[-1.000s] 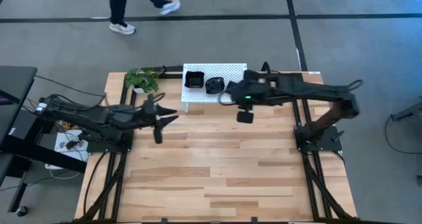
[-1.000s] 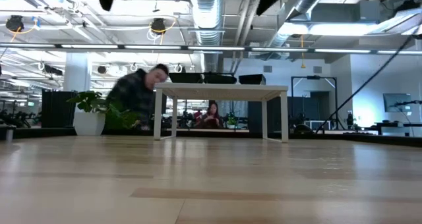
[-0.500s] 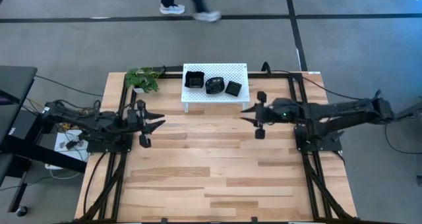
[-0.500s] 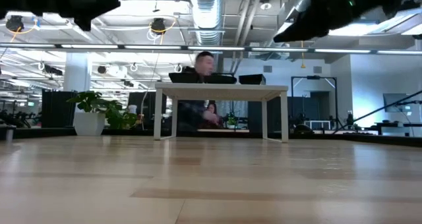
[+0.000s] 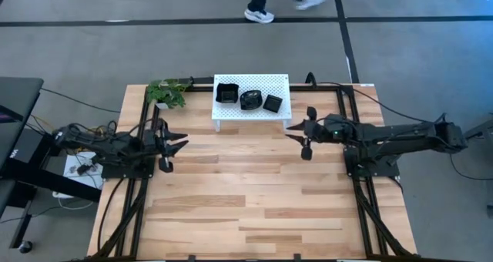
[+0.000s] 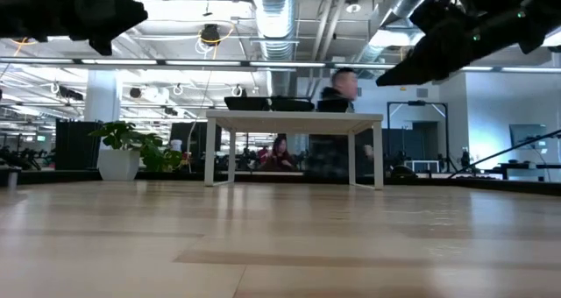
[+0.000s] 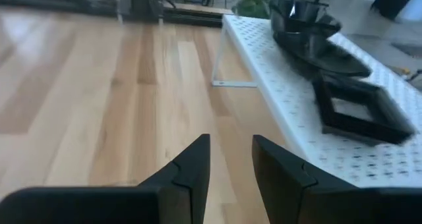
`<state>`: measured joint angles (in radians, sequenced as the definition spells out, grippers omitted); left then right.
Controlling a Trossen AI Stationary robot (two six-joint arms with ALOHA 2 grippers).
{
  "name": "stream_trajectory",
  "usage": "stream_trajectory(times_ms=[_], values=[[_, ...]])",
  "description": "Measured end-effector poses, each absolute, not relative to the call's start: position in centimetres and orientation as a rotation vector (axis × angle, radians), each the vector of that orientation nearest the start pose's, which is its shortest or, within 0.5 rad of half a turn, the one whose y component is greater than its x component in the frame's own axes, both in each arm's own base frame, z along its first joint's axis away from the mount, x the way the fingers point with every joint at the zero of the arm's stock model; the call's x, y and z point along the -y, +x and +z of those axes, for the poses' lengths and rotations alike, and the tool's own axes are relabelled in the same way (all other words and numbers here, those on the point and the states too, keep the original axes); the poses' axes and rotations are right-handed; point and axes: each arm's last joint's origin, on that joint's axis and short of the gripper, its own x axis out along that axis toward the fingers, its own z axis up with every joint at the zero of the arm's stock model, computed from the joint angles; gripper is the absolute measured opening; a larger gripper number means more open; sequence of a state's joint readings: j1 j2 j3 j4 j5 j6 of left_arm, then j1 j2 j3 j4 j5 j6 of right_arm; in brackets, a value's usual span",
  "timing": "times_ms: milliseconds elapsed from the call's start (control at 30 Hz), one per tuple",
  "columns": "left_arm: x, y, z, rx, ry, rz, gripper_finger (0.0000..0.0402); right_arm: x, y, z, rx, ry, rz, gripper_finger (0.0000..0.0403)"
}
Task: Pick & Place Mini shaped plates
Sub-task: Return to Home Position
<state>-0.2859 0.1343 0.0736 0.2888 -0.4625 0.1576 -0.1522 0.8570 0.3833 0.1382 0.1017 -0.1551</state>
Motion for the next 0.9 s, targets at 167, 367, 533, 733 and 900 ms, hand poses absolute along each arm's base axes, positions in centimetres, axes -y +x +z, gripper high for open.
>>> stream_trajectory(times_ms=[167, 367, 533, 733, 900], values=[[1.5, 9.6, 18.5, 0.179, 0.077, 0.192, 0.0099, 3.1, 18.3, 22.0, -0.288, -0.199, -0.192, 0.0108], [1.4, 9.5, 18.6, 0.192, 0.062, 0.198, 0.0099, 2.0, 17.9, 22.2, -0.266, -0.224, 0.038, 0.0108], [1.4, 9.5, 18.6, 0.192, 0.048, 0.196, 0.0099, 1.9, 16.9, 22.2, -0.303, -0.196, 0.037, 0.0108], [1.4, 9.5, 18.6, 0.193, 0.047, 0.195, 0.0099, 2.0, 15.4, 19.9, -0.241, -0.219, 0.004, 0.0108], [1.4, 9.5, 18.6, 0.193, 0.047, 0.195, 0.0099, 2.5, 13.6, 19.3, -0.167, -0.191, -0.081, 0.0108]])
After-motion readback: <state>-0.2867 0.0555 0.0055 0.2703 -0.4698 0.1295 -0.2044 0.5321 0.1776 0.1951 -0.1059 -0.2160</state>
